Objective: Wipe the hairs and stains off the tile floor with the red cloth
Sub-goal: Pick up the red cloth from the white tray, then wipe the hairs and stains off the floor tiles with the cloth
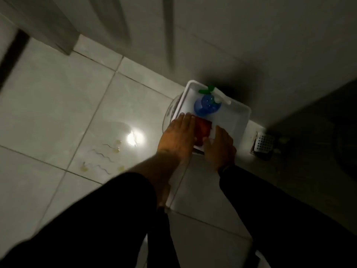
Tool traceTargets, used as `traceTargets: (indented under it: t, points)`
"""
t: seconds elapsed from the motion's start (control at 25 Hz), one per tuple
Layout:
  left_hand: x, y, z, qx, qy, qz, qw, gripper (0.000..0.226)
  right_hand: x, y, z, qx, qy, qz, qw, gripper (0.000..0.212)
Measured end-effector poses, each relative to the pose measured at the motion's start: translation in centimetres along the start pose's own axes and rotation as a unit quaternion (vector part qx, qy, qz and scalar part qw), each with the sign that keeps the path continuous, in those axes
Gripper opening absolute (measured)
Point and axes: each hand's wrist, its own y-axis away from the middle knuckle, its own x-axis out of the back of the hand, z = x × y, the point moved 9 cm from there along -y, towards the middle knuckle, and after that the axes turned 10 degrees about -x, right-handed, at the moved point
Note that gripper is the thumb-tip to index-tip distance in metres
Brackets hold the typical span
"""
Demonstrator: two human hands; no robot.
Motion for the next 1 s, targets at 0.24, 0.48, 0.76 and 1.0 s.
traceTargets:
  t: [0.24,0.48,0.76,1.0]
  points:
    - [-7.4,-7.2,-3.5,0.228,0.165,-0.047,0.958,0.075,-6.5,-8.8,0.9,-0.125,-0.245,-0.103,0.956,0.080]
    - [-9.7,-8.7,-5.0,0.270,0.296,0.012,0.916,0.054,-7.6,-11.5,2.8,-0.155,-0.348,-0.073,0.922,0.056]
    - [-3.9,-2.2,-6.0,0.202,0.601,0.148,0.759,0.025,-1.1,-4.5,-1.3,0.000,-0.466,-0.115,0.877,0.051]
    - [-3.6,10.2,-13.0,0.174,0.704,0.201,0.659,0.020,-9.7,7.4,-10.5,-0.010,-0.470,-0.446,0.761,0.065]
